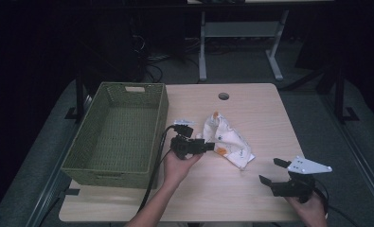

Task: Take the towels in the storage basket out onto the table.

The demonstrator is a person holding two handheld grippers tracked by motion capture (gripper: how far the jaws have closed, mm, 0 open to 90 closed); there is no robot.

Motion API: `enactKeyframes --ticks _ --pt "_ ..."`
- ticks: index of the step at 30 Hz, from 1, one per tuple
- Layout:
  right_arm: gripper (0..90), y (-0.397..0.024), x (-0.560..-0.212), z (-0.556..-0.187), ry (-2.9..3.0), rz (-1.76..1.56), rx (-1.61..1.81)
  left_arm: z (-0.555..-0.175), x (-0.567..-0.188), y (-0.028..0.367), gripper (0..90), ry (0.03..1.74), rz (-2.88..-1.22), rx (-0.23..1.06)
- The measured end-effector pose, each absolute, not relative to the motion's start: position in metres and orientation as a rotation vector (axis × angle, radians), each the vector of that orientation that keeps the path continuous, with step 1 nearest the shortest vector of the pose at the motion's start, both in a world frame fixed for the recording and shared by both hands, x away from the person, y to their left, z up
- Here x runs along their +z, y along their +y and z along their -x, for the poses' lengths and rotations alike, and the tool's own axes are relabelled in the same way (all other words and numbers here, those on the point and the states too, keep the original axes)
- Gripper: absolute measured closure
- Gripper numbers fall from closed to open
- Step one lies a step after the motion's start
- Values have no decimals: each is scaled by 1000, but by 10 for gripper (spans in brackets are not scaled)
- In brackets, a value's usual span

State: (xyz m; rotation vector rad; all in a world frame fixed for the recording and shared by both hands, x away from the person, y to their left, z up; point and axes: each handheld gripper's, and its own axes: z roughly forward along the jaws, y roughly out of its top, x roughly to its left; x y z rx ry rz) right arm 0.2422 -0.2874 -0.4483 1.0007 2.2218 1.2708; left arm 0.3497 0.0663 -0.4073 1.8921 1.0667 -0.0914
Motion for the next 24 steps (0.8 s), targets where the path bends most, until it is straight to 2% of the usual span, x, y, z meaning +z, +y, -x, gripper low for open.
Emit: enactKeyframes --ticks 24 --pt "149 -288 -448 -241 2222 -1004 1261 -313 -410 78 355 988 -1967 -26"
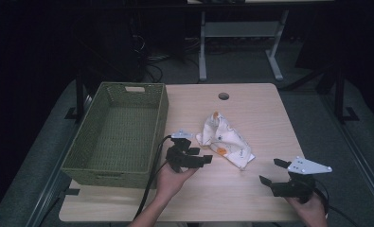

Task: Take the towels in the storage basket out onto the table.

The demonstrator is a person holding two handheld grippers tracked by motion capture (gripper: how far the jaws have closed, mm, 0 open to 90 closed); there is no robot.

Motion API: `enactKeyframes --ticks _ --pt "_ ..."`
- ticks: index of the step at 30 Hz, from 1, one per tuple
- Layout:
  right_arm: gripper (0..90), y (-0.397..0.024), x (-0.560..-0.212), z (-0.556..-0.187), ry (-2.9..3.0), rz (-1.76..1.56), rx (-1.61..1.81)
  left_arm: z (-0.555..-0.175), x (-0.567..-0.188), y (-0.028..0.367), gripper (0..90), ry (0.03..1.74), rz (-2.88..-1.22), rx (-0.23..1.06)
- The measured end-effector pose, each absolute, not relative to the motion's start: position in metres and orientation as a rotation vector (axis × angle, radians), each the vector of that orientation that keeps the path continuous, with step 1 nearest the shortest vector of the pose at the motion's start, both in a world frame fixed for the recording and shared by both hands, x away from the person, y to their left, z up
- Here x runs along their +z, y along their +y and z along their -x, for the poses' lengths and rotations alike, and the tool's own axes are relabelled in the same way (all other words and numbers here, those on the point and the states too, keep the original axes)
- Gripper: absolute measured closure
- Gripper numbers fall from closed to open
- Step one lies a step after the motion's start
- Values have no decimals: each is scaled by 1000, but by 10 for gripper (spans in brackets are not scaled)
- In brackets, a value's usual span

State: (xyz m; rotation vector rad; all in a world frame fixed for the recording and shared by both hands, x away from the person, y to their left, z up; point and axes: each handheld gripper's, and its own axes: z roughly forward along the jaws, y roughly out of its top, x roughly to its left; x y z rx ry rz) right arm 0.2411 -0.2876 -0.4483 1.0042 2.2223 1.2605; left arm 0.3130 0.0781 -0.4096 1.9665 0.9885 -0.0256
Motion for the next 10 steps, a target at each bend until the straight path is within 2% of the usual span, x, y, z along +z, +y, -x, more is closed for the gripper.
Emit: enactKeyframes --ticks 10 --pt "149 -287 -450 -241 2225 -1005 1257 -294 -413 89 330 938 -1988 -4"
